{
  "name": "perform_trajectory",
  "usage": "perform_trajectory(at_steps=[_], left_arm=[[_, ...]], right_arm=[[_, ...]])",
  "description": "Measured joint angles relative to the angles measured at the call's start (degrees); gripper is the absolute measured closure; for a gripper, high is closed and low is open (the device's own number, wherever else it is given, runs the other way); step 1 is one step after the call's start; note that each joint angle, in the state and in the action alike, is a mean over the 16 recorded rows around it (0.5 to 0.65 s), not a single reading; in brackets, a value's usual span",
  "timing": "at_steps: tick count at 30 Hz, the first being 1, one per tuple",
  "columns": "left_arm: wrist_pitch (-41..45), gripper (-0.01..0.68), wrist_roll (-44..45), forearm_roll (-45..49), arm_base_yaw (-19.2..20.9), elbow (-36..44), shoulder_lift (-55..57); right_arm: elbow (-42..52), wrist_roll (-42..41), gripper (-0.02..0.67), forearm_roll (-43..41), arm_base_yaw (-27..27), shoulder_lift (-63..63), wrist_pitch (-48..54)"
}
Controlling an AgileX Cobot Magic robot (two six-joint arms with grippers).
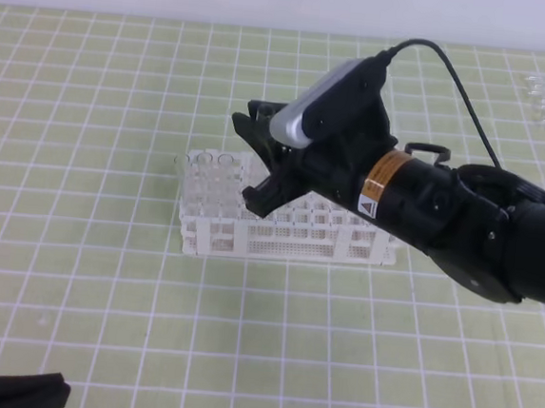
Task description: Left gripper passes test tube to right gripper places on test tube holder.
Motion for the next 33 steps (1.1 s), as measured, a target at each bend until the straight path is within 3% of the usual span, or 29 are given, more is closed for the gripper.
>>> perform_trajectory(at_steps=[33], left_arm=[[-0.18,0.675,-0.02,0.30,0.09,0.03,0.16]], right_arm=[[-6.34,7.90,0.552,-10.30,1.38,3.36,7.65]])
